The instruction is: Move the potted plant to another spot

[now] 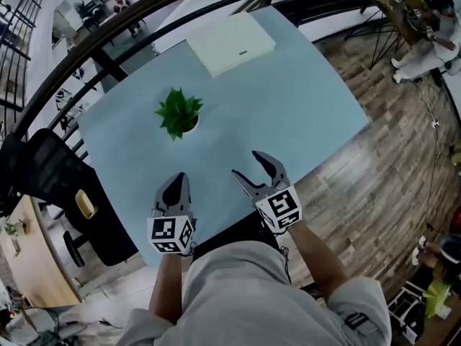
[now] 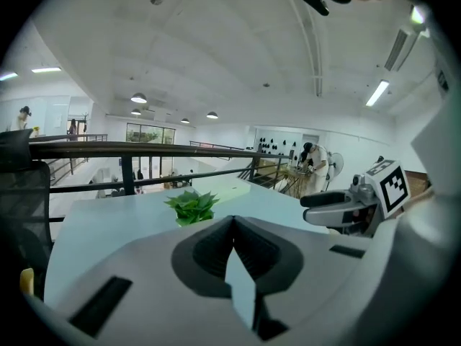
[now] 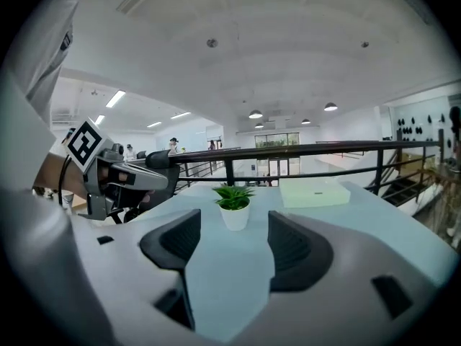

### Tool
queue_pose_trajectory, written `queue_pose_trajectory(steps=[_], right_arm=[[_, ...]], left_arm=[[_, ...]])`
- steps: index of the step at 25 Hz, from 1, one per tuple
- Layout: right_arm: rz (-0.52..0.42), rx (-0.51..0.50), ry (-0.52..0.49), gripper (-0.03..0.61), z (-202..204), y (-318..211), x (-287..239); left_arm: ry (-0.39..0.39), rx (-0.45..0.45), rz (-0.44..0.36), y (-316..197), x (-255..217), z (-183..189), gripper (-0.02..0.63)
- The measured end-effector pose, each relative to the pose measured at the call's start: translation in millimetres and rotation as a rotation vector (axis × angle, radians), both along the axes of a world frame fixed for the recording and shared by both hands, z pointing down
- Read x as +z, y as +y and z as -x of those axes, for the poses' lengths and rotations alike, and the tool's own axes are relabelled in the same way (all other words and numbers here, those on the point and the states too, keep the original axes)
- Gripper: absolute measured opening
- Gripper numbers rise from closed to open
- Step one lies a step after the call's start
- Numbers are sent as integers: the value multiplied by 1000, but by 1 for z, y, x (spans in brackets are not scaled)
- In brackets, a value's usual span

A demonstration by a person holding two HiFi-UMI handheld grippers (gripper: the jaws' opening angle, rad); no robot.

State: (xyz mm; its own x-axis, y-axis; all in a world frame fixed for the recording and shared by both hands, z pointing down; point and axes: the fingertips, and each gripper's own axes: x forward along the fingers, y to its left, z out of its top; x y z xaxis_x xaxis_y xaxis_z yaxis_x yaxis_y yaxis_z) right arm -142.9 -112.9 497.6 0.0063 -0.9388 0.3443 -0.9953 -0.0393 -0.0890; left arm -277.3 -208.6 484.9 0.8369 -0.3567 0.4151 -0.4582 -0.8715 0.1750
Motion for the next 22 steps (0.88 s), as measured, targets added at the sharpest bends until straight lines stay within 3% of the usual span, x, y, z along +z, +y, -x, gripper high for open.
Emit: queue_pose_trajectory(steps=[6,22], right_arm=[[45,-172,-41,301,-10,-40,30],[88,-447,-65,333,4,-122,81]], left_arm=[[-70,-123,50,-18,29,-10,12],[-169,-363,137,-44,82,3,12]])
